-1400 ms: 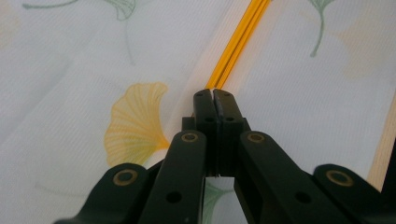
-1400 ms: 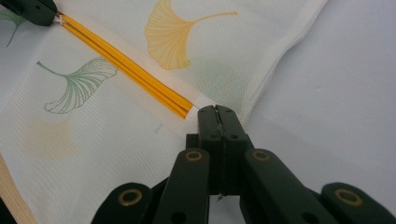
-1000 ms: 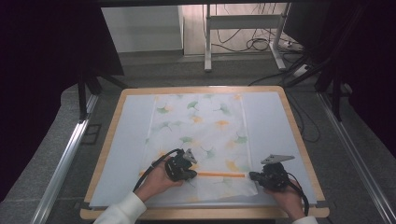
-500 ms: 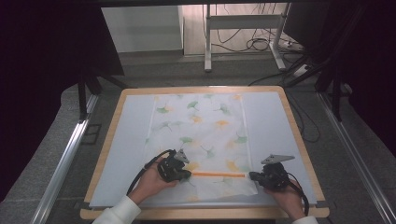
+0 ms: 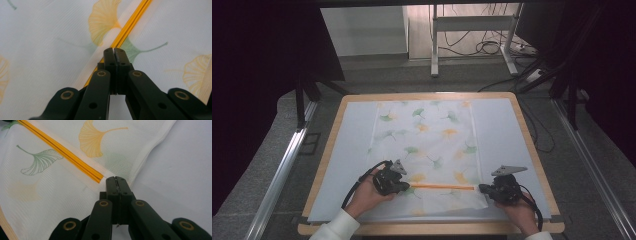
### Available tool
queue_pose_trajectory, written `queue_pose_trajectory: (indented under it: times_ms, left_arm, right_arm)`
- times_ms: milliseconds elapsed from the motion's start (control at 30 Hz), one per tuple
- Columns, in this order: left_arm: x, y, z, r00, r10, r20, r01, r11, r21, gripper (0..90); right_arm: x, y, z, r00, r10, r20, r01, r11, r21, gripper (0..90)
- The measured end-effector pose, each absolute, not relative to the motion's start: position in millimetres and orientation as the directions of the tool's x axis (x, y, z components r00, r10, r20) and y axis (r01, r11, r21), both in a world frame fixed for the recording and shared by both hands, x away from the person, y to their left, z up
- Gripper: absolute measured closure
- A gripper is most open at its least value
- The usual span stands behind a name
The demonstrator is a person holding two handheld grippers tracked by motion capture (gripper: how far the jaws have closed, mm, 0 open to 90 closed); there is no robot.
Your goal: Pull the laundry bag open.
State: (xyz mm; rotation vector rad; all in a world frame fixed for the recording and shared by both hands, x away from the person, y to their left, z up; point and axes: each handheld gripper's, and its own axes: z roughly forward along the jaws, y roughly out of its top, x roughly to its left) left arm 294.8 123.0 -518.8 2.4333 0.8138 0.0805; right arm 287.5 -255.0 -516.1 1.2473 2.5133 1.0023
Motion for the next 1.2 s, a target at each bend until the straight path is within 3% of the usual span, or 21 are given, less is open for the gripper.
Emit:
queue_pose_trajectory:
  times_ms: [1200]
  left_arm:
    - [284,163,-521,0.749,0.650,-0.130,0.608,-0.594,0.527,90.0]
  right_arm:
    - [287,-255,-516,-0.636,0.759,0.141,0.646,0.422,0.636,89.8]
